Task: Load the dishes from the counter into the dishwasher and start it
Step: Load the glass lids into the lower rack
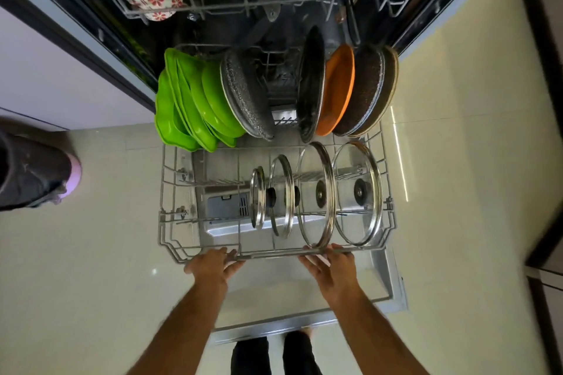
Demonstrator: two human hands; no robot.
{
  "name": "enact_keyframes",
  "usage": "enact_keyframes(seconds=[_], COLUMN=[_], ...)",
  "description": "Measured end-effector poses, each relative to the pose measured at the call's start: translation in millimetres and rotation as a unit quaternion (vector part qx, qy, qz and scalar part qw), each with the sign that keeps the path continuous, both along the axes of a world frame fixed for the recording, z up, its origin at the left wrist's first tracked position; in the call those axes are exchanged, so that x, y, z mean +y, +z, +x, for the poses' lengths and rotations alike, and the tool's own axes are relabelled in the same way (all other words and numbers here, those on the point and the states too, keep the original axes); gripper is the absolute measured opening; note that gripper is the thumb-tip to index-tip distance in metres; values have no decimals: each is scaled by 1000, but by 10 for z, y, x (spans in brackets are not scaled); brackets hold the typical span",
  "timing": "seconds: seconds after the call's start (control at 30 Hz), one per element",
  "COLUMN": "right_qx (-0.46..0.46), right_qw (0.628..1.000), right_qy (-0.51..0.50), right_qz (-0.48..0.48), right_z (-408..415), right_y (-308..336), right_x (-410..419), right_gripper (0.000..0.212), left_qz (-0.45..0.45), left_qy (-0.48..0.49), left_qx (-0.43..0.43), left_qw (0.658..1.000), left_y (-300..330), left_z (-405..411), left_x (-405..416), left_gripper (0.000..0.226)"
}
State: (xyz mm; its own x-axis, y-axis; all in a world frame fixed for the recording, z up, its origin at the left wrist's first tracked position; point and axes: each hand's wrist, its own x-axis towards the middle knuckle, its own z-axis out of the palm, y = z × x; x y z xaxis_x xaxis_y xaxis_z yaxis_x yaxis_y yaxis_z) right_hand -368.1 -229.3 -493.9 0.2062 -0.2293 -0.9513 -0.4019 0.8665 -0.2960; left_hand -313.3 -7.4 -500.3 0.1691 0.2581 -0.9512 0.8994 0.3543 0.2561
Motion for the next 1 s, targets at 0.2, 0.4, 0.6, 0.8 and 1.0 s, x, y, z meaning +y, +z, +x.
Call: enact_keyframes(seconds=[0.2, 0.4, 0.6, 0.8, 1.0], right_qx=[11, 11, -19, 22, 41], right_qw=[1000, 999, 996, 991, 976], right_qy=[22, 45, 80, 131, 215], right_qz=[-19, -17, -29, -6, -7], right_z=[-111, -148, -172, -166, -286], right_y=[151, 39, 41, 57, -150], right_x=[-249, -279, -380, -504, -991], right_gripper=[45, 43, 14, 10, 15], left_qz=[-35, -15, 27, 19, 26], left_qy=[20, 102, 192, 75, 66], left_qx=[-2, -15, -20, -11, 5], left_qw=[999, 995, 981, 997, 997], left_y=[25, 3, 135, 31, -138], left_z=[-313, -381, -353, -461, -497], left_x=[-225, -284, -479, -390, -213], left_gripper=[28, 40, 45, 45, 18])
